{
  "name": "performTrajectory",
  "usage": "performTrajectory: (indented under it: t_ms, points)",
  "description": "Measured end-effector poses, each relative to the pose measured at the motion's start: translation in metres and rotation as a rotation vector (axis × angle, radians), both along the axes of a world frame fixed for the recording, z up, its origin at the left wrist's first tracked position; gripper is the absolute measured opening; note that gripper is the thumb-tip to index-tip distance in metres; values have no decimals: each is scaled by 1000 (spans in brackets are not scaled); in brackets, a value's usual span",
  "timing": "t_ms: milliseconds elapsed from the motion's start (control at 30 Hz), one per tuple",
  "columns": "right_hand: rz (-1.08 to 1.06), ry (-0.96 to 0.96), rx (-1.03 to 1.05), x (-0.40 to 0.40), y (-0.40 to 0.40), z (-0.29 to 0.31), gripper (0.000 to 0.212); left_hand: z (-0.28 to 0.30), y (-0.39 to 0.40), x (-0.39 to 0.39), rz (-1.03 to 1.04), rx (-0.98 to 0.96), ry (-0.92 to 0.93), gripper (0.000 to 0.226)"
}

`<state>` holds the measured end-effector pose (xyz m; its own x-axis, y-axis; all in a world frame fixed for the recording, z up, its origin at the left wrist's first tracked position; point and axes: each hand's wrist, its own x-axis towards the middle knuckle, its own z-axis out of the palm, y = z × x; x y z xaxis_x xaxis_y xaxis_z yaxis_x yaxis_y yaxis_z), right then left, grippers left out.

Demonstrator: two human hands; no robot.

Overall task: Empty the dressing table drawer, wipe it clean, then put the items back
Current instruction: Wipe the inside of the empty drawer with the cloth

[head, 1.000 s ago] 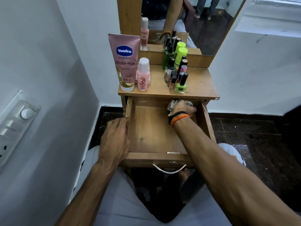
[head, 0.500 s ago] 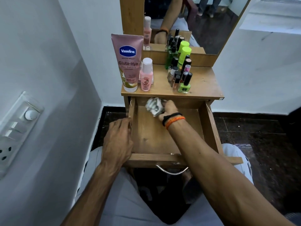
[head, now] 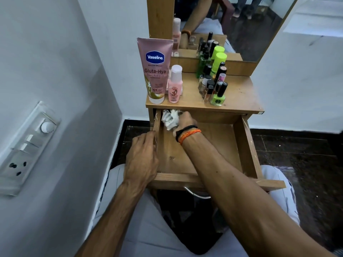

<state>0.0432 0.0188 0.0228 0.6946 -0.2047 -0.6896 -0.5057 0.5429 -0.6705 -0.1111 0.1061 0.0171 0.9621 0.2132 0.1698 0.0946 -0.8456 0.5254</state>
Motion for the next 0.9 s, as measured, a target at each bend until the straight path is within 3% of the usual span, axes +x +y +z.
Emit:
performTrajectory:
  t_ms: [167,300,400,567,700,800,833,900]
  points:
    - [224,-23,93,-1,14,17,36,0,0,1,4,-1,23,44]
    - [222,-7,308,6,5,6,35,0,1,2,18,-5,16,44]
    - [329,5,307,-2,-9,-2,30,0,1,2,28,-13,7,41]
    - [581,-81,150,-8,-25,-1,35,-1,1,2,21,-5,7,41]
    - [789,-250,-299,-6,-28,3,39,-1,3,0,22,-7,-4,41]
    - [1120,-162,-491,-13,-50,8,36,-1,2,1,22,-14,-1,38]
    - [1146,-138,-507,-15,-57,9,41,-1,2,1,22,-19,3,38]
    - [968,-129,-459,-15,-64,6,41,0,2,2,21,-26,6,39]
